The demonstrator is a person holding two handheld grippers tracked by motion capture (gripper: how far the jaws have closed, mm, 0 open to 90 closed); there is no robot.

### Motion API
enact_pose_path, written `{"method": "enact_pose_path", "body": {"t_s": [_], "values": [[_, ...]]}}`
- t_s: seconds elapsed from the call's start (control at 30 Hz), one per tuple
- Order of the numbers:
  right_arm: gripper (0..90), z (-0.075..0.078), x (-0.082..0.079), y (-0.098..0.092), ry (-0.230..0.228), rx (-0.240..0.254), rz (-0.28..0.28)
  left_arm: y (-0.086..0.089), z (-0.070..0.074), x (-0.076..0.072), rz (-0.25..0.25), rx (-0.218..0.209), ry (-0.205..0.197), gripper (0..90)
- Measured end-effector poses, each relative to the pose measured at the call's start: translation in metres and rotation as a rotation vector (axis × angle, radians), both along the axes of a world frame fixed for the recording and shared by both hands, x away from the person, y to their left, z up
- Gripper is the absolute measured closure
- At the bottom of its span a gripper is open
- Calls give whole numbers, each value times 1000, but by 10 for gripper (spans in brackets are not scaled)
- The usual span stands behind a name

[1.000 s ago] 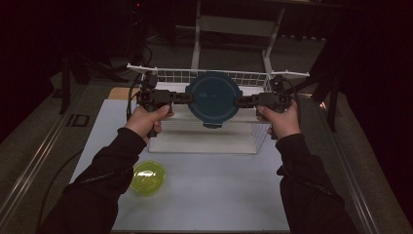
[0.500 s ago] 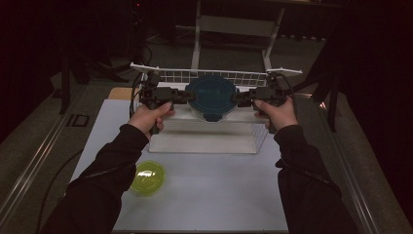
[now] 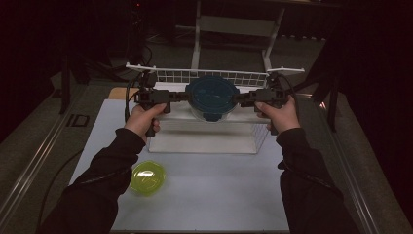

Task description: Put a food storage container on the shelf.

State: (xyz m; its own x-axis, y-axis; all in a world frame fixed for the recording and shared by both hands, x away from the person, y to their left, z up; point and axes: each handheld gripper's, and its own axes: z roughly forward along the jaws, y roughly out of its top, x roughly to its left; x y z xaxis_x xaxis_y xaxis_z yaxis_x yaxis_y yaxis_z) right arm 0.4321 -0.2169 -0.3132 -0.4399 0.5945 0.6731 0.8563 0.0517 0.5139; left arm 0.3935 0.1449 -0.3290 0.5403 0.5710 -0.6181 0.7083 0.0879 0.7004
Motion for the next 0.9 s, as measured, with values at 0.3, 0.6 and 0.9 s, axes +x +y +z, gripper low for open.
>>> {"method": "enact_pose_path", "body": {"t_s": [0.3, 0.6, 0.9], "values": [[362, 19, -30, 0, -142, -102, 10, 2, 3, -26, -20, 6, -132, 140], [466, 23, -62, 3, -247, -121, 45, -5, 3, -53, -37, 86, -216, 14], [750, 5, -89, 23, -313, -173, 82, -11, -7, -89, -42, 158, -316, 0]]}}
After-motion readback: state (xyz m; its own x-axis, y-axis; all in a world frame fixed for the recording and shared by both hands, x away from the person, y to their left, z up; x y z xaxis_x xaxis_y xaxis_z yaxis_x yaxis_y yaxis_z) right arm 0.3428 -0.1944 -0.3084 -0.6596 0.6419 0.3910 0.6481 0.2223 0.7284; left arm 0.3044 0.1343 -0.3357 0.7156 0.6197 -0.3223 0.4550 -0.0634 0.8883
